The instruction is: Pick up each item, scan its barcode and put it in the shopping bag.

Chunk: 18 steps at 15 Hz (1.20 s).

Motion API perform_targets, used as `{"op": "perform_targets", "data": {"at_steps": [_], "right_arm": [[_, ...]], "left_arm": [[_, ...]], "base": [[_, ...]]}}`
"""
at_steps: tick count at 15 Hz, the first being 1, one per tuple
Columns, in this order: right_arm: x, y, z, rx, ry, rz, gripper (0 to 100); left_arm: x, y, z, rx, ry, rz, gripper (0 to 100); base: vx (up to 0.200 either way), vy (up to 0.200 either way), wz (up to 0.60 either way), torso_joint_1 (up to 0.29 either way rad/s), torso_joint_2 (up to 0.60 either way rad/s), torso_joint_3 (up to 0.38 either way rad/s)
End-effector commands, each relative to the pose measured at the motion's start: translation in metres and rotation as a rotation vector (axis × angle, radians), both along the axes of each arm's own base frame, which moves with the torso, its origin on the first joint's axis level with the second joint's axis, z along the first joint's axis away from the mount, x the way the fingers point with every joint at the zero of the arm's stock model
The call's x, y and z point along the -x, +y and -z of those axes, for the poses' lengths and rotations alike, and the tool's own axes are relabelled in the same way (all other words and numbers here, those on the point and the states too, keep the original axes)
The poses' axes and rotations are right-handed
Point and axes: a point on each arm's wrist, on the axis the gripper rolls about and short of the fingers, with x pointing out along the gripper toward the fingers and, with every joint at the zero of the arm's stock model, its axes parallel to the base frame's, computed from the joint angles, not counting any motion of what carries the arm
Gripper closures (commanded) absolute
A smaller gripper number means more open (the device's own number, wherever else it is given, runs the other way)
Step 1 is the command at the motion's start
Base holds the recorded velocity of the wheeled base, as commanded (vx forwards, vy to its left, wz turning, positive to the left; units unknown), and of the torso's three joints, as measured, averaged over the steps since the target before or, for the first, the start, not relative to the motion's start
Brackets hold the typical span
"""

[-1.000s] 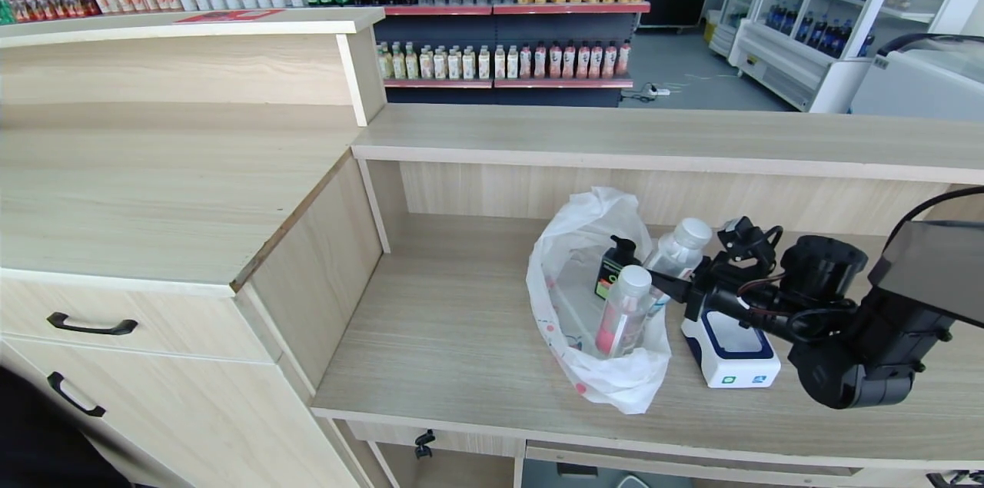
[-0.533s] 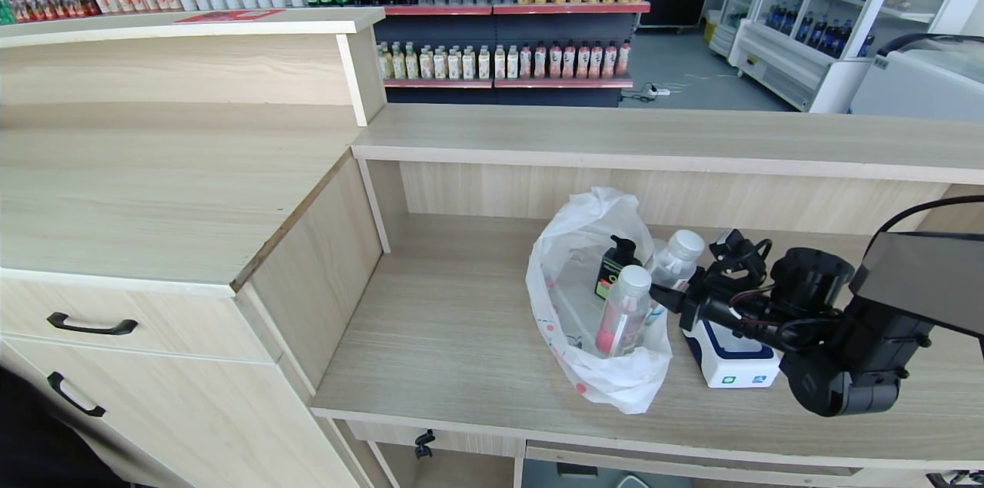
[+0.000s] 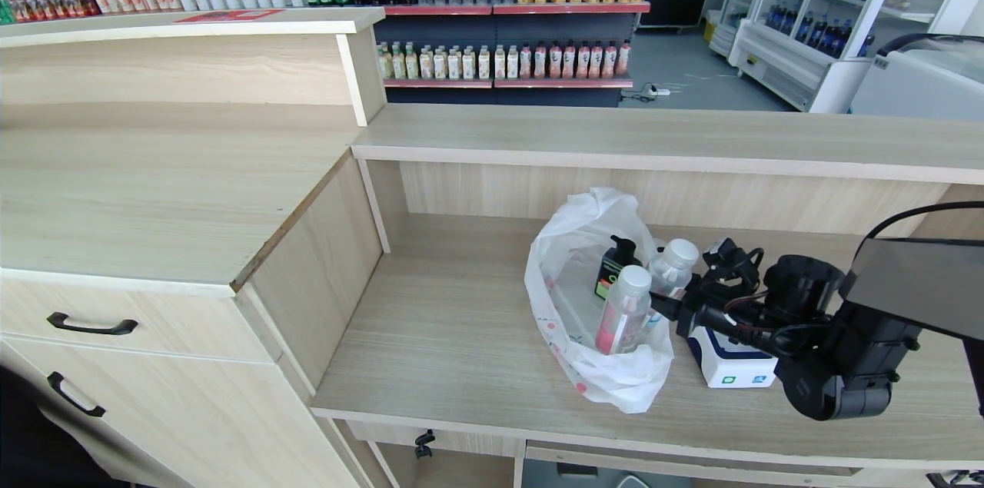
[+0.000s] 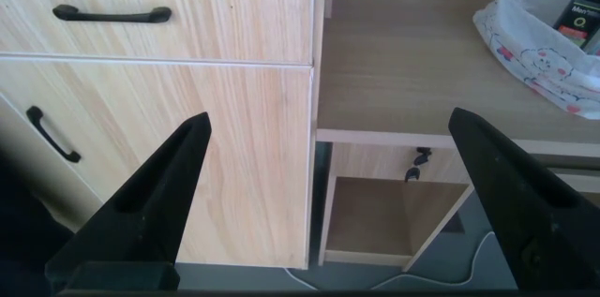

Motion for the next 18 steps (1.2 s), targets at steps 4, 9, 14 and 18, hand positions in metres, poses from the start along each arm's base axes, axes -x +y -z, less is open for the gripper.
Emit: {"op": "perform_targets", "data": {"at_steps": [4,9,14,18], "right_arm": [[0.0,0.0,0.005,0.002,0.013,-0.001,100],[-0.002,-0.001,0.004,0.002,0.007,0.003,0],[-0.001,-0.003,-0.008,-0.001,-0.027,0.008,0],[0.002,-0.007,-0.031,-0.007,-0.075,0.017,0]], "left_arm": [[0.0,0.0,0.0,0.0,0.001,0.0,0],[0.0,0.0,0.0,0.0,0.001,0.0,0],[0.0,0.0,0.0,0.0,0.001,0.0,0],[0.0,0.0,0.0,0.0,0.001,0.0,0]], "base": [[0.0,0.0,0.0,0.0,0.0,0.0],[0.0,0.0,0.0,0.0,0.0,0.0],[0.0,0.0,0.0,0.0,0.0,0.0],[0.0,0.0,0.0,0.0,0.0,0.0]]}}
